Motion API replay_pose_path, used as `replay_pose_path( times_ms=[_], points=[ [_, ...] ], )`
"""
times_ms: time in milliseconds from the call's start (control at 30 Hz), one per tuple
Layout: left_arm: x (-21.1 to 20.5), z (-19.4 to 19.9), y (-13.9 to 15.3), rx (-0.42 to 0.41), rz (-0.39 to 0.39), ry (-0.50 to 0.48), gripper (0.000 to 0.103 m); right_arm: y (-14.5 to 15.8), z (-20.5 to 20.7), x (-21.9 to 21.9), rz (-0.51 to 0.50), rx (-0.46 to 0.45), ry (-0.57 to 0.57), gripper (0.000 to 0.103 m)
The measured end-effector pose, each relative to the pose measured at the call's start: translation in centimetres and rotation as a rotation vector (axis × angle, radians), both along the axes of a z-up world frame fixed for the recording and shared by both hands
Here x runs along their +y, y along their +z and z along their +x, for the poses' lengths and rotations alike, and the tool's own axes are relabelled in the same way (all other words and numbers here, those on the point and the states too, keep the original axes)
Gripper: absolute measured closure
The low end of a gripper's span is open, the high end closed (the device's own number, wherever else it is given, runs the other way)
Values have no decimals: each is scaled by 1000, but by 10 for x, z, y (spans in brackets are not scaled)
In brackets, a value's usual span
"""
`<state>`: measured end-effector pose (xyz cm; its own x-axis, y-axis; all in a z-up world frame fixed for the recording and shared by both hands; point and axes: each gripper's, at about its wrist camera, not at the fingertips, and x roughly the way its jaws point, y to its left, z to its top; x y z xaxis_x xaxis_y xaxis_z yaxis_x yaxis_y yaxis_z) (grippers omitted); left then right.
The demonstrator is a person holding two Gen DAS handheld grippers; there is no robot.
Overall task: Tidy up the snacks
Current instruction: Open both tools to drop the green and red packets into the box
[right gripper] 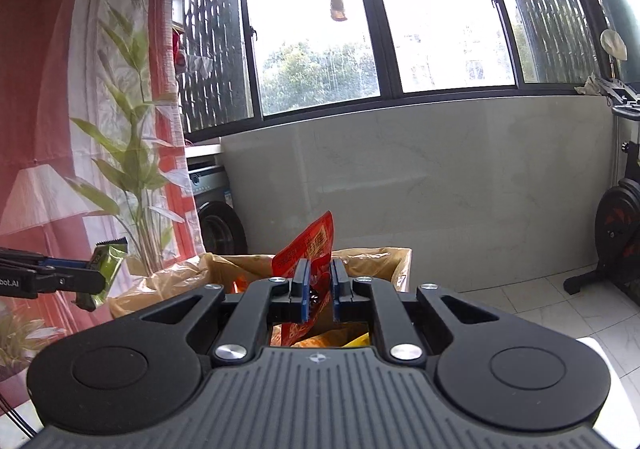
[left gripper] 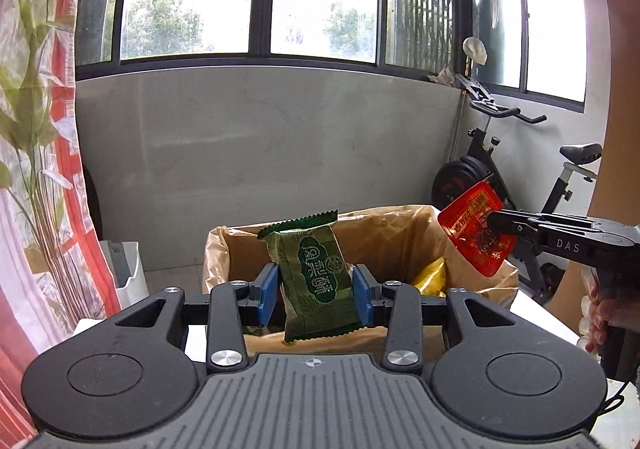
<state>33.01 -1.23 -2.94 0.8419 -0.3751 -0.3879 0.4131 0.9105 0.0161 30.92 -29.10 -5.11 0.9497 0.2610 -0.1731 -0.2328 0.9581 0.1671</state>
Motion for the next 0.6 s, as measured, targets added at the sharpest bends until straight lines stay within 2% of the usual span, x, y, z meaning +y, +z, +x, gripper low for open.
replay_pose_path(
  times_ms=[100, 233, 267, 300, 333, 433, 600],
  points=[
    [-7, 28, -2, 14, 19, 39, 61, -4, 32, 16, -84, 53, -34, 92],
    [-12, 52, -12, 33, -9, 115, 60, -17, 54, 30, -118, 108, -54, 89],
    [-11, 55, -15, 41, -27, 127, 52, -21, 56, 32, -114, 118, -62, 88],
    [-9, 57, -19, 50, -43, 137, 43, -25, 57, 32, -103, 129, -73, 85],
    [-6, 57, -22, 59, -56, 147, 40, -29, 57, 31, -88, 145, -82, 79],
    [-2, 51, -25, 74, -59, 142, 40, -35, 50, 24, -61, 158, -82, 77],
    [11, 31, -25, 57, -65, 136, 40, -32, 23, 8, -34, 115, -68, 77]
  ],
)
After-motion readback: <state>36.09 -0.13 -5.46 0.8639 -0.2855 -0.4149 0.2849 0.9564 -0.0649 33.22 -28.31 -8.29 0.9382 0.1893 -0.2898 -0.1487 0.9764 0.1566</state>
